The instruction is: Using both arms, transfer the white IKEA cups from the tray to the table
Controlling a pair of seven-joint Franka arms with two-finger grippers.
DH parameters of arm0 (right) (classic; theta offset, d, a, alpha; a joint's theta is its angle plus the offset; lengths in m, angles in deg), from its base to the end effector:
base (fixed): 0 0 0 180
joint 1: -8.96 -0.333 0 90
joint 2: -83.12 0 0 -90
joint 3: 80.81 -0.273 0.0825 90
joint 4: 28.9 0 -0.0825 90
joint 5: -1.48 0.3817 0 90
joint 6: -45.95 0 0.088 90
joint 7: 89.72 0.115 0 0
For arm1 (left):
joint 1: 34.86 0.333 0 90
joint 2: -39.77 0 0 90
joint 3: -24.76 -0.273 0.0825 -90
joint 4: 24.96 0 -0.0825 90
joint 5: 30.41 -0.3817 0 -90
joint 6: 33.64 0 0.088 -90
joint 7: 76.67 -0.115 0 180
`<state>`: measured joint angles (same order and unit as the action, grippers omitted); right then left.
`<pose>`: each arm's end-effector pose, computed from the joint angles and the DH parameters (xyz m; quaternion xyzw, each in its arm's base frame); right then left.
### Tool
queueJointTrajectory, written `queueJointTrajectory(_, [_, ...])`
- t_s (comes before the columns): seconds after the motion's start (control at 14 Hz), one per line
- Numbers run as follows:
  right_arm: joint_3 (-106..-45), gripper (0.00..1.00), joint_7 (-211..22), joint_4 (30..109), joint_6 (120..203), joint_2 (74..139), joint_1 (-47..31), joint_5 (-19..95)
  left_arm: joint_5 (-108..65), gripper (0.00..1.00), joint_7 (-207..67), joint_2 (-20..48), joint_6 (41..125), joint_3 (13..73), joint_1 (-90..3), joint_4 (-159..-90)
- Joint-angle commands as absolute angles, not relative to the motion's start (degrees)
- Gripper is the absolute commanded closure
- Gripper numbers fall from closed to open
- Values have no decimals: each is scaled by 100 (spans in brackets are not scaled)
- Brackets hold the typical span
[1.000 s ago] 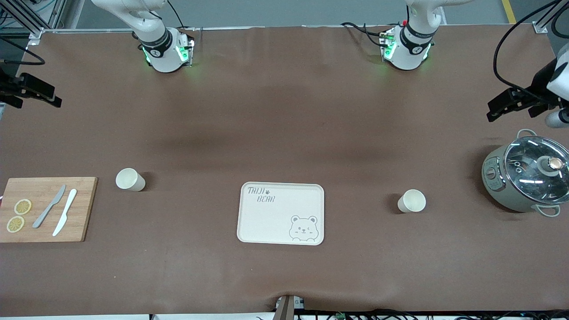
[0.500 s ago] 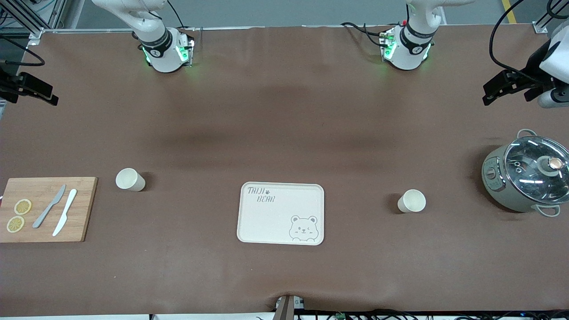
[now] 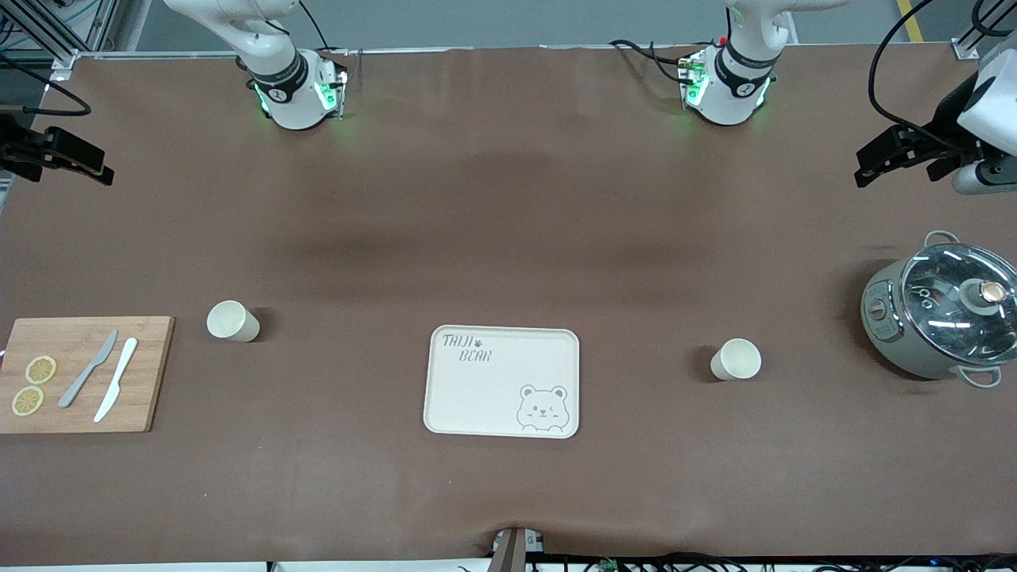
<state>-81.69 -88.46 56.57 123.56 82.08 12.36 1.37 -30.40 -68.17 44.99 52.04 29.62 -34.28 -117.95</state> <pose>0.5226 -0.0232 0.6020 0.9977 -0.0331 -0.0595 0.0004 0.5178 -0.0406 0.5914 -0.9991 -0.0371 0.0179 0.0058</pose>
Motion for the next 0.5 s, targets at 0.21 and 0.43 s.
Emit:
queueJointTrajectory(0.21, [-8222, 0, -8761, 5706, 12338, 8153, 1256, 16, -2900, 0, -6815, 4645, 5030, 2881, -3433, -11812])
queueJointTrajectory(0.43, [-8222, 0, -8770, 5688, 12346, 8154, 1248, 16, -2900, 0, -6823, 4636, 5012, 2872, -3425, -11812])
